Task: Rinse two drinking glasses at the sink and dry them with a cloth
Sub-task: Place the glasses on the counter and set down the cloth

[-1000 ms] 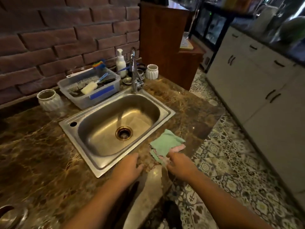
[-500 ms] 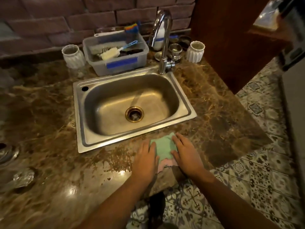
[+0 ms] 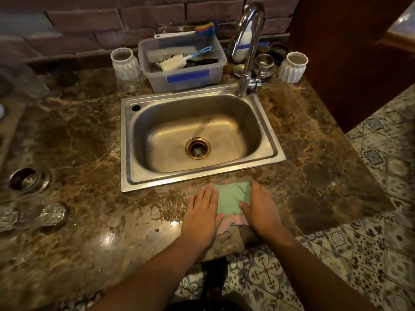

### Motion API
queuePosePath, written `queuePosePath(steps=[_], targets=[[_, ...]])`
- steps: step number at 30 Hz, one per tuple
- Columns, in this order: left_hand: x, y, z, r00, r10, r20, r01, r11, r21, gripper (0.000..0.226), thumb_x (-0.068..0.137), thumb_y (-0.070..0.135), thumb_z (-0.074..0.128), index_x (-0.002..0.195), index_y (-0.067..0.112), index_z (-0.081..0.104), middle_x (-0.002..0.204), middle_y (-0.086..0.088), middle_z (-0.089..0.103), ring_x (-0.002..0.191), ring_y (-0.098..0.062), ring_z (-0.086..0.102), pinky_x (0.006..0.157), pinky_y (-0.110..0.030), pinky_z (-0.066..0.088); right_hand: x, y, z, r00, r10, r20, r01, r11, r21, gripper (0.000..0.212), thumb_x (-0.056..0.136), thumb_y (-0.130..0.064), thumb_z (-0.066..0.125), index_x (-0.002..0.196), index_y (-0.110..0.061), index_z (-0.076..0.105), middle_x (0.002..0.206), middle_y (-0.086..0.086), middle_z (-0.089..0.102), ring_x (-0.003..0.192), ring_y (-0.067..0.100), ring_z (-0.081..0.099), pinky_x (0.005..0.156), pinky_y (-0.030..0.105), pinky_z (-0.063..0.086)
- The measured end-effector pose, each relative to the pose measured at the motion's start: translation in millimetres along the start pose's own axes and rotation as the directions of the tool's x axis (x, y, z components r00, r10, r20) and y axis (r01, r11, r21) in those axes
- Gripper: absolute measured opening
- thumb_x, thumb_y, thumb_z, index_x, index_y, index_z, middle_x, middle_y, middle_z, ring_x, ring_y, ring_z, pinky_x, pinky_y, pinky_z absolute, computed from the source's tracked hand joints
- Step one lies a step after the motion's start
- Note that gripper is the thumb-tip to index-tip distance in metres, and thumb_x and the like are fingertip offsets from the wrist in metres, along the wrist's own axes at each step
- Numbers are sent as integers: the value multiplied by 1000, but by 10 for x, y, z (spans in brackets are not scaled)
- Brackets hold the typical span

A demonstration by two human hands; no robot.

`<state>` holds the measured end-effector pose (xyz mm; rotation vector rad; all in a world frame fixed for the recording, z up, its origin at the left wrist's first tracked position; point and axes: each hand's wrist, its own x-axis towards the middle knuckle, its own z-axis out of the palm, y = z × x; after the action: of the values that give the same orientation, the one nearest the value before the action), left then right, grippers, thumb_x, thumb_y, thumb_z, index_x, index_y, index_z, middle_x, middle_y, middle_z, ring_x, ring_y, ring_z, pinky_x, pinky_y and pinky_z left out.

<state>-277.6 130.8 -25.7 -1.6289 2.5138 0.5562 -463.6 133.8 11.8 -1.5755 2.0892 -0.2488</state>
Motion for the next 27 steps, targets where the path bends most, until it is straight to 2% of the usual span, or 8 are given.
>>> queuePosePath(steps=[5, 9, 14, 17, 19, 22, 25, 27], targets=[[-44, -71, 14, 1000, -16, -5, 16, 1000, -2, 73, 103, 54, 28, 160, 18, -1, 170, -3, -6, 156, -23, -6, 124, -49, 0, 43, -148, -44, 967, 222, 124, -236, 965, 111, 32, 84, -20, 72, 109, -10, 54, 101, 10, 66, 92, 28, 65, 73, 35, 53], [-57, -106, 6, 1000, -18, -15, 17, 998, -52, 75, 103, 50, 35, 160, 18, -1, 171, -2, -5, 156, -22, -6, 123, -46, -2, -1, -233, -56, 960, 230, 160, -268, 920, 286, 15, 80, -8, 65, 92, -6, 57, 85, 7, 58, 68, 14, 52, 52, 25, 37], [-86, -130, -40, 999, -21, -29, 15, 985, -172, 79, 100, 49, 45, 160, 22, 2, 171, 1, -1, 156, -21, -4, 124, -47, 1, -78, -336, -119, 954, 205, 219, -292, 796, 531, 16, 78, -3, 61, 92, 6, 58, 77, 13, 57, 67, 20, 54, 57, 29, 43], [-93, -144, -114, 995, -70, -76, 28, 891, -454, 82, 96, 44, 58, 160, 22, 13, 170, 0, 10, 155, -18, 10, 126, -49, 12, -128, -428, -181, 944, 179, 277, -322, 678, 660, 19, 81, 2, 55, 97, -4, 64, 94, 24, 68, 84, 29, 65, 77, 43, 55], [-96, -153, -221, 983, -174, -50, 83, 676, -732, 77, 95, 38, 64, 158, 20, 24, 164, -2, 30, 149, -16, 30, 121, -42, 30, -163, -489, -252, 933, 154, 326, -351, 596, 722, 24, 83, 4, 53, 97, -12, 64, 98, 21, 69, 89, 33, 68, 84, 50, 57], [-131, -147, -408, 950, -238, 202, 234, 111, -966, 63, 95, 36, 66, 150, 22, 39, 137, -2, 62, 110, 3, 66, 87, -16, 53, -215, -605, -356, 919, 81, 386, -376, 481, 792, 33, 84, 8, 50, 103, -14, 66, 104, 22, 70, 96, 37, 69, 89, 53, 56], [-194, -233, -501, 932, -4, 363, 317, -477, -820, 51, 91, 31, 66, 134, 5, 58, 127, -21, 69, 111, -25, 71, 88, -37, 61, -274, -768, -387, 896, -3, 443, -428, 254, 867, 46, 86, 16, 42, 119, -7, 64, 116, 27, 68, 109, 43, 65, 99, 56, 51], [-278, -327, -551, 918, 76, 389, 352, -609, -711, 48, 92, 26, 64, 131, -2, 60, 130, -29, 64, 119, -39, 65, 101, -50, 54, -295, -878, -357, 874, -48, 483, -472, 148, 869, 50, 87, 19, 37, 126, -2, 61, 122, 31, 65, 116, 46, 61, 102, 58, 48]])
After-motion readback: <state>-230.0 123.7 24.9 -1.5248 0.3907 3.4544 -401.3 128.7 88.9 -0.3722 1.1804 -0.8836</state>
